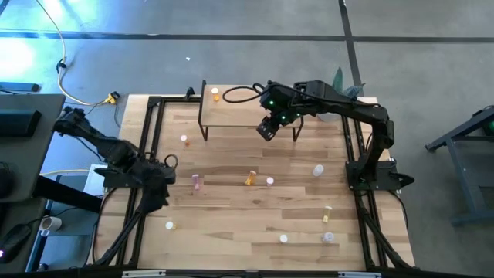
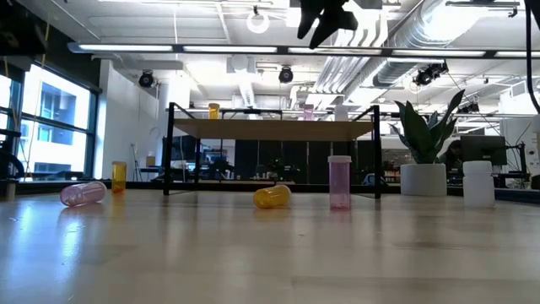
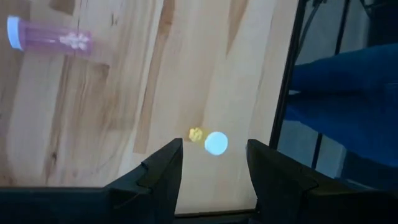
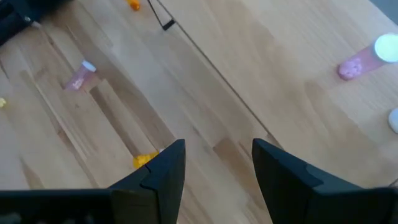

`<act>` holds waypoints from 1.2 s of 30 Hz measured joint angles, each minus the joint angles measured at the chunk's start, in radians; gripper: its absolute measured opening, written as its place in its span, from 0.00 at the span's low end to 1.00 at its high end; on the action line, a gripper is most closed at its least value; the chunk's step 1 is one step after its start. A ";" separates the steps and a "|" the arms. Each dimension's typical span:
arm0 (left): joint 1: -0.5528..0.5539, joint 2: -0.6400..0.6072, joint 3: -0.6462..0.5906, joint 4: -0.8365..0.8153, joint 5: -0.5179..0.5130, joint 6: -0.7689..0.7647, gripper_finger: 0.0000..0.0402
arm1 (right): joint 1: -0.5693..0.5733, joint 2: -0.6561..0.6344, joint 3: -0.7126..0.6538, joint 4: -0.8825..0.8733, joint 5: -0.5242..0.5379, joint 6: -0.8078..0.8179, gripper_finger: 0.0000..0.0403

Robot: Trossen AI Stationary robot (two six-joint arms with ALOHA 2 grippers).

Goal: Pick and place medicine bottles onto shelf by color
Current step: Put the left yellow pill bottle on the shelf

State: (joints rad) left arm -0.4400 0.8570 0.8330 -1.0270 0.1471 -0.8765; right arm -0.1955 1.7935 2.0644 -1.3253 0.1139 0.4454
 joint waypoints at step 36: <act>-0.544 0.492 -0.001 0.180 -0.415 -0.458 0.42 | -0.001 0.000 -0.001 -0.032 0.034 -0.140 0.44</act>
State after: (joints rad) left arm -0.9845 1.3488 0.8318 -0.8468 -0.2683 -1.3346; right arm -0.1963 1.7935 2.0636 -1.3571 0.1482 0.3050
